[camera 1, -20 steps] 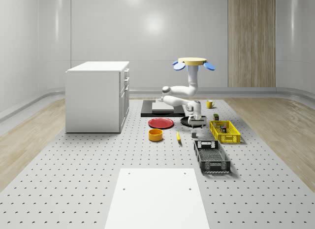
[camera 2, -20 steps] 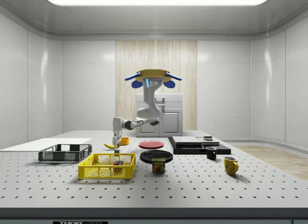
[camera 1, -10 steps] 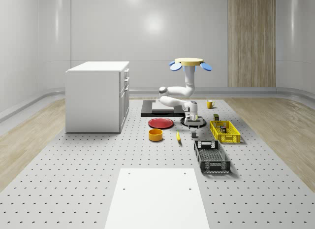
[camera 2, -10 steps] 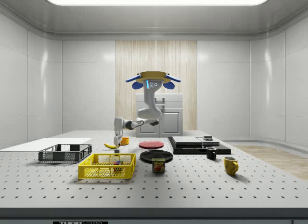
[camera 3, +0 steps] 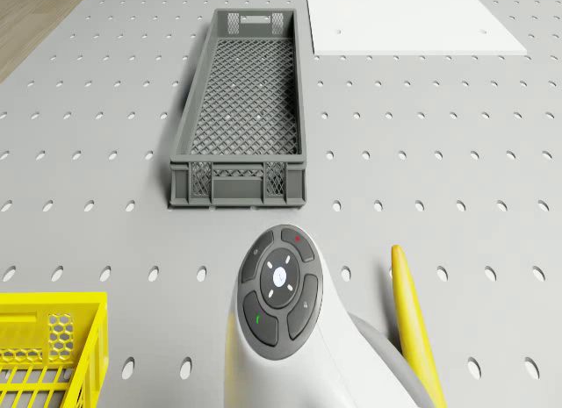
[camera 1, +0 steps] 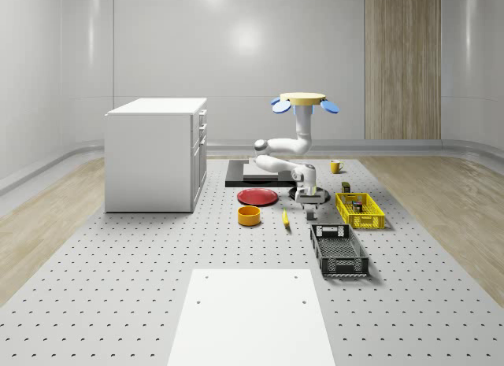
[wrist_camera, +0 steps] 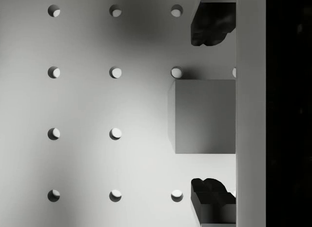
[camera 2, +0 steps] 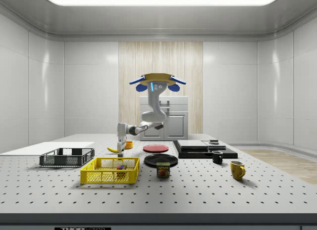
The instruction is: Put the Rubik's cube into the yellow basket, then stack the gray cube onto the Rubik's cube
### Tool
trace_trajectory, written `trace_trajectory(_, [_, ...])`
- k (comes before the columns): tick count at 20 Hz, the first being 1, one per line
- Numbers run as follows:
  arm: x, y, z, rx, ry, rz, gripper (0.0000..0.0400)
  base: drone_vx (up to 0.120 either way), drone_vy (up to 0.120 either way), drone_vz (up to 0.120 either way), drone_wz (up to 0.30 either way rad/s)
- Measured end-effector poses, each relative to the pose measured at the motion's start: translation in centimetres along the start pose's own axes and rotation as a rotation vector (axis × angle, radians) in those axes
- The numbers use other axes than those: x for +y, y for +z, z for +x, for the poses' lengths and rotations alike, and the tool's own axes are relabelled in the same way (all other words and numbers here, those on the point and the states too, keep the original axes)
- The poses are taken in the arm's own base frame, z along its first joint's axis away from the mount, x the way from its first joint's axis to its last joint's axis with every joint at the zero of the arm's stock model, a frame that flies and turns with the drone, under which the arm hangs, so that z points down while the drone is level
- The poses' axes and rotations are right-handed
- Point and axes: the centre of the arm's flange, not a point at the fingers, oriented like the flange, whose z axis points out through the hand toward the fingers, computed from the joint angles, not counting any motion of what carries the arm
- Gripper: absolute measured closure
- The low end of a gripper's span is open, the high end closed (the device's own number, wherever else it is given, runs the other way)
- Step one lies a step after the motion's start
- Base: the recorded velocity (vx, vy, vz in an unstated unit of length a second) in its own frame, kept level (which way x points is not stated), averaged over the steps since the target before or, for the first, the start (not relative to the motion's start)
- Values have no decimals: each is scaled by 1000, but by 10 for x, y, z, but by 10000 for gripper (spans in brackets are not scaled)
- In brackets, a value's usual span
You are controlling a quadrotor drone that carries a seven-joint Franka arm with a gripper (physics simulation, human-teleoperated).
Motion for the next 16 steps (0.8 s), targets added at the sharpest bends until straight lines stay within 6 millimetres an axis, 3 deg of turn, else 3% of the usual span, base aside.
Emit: trace_trajectory(16, [-9, 27, 9, 0, 0, 0, 0, 0, 0, 0, 0])
